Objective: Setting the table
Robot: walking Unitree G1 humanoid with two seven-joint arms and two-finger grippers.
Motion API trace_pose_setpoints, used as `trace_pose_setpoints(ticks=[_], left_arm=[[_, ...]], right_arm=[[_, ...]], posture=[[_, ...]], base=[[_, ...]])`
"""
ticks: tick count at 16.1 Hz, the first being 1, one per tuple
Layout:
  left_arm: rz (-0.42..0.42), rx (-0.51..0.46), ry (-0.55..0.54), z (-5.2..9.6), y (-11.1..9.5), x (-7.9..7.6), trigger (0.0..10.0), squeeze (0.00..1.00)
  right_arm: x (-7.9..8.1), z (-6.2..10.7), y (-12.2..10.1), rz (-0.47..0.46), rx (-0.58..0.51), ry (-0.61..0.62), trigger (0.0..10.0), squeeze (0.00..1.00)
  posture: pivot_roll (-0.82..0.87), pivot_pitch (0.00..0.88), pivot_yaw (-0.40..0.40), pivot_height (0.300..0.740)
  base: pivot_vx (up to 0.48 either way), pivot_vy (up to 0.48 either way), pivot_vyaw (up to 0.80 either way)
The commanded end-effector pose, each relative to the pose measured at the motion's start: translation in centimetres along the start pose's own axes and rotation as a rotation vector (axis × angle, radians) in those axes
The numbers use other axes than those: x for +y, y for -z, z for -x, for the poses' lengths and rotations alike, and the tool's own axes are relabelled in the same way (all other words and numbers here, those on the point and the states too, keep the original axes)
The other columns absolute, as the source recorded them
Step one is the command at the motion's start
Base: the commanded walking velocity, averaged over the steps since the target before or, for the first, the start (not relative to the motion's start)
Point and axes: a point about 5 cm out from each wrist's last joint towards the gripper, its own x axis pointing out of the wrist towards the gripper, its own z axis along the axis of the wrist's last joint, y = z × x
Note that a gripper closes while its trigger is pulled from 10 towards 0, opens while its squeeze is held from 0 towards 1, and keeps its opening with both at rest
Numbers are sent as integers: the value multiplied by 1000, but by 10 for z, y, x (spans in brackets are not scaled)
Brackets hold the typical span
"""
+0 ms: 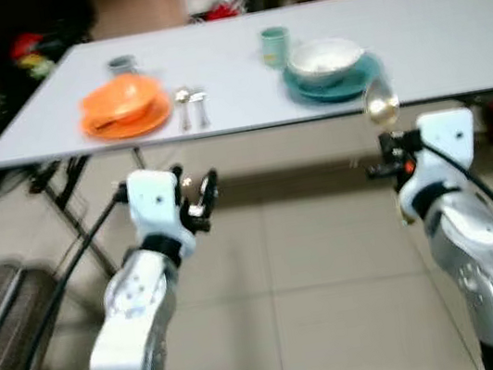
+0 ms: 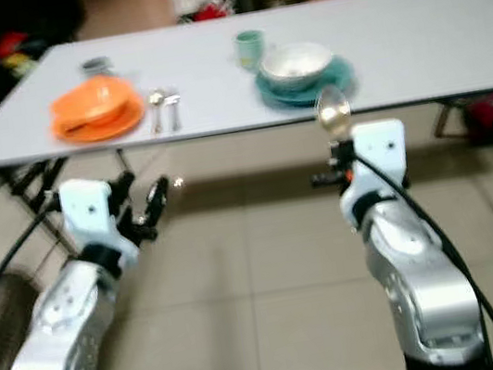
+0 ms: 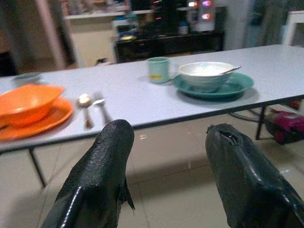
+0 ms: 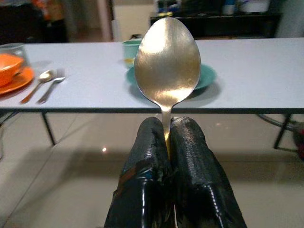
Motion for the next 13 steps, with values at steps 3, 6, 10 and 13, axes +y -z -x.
trace_pose_setpoints(ticks=[3, 6, 10, 13], left_arm=[[1, 2, 20, -2, -1, -2, 10000, 0], [1, 2, 25, -2, -1, -2, 10000, 0], [1, 9, 23, -2, 0, -1, 10000, 0], [5, 10, 23, -5, -2, 0, 10000, 0]], right_arm=[[0, 1, -3, 2, -13, -1, 10000, 0], [1, 0, -3, 6, -15, -6, 10000, 0], [1, 0, -4, 9, -20, -4, 10000, 0], [4, -2, -2, 10, -22, -17, 10000, 0]], posture=[[-1, 0, 80, 740], [-1, 0, 82, 740], [-2, 0, 91, 740], [13, 0, 87, 740]], base=[[262, 0, -533], [264, 0, 0], [263, 0, 0], [269, 0, 0]])
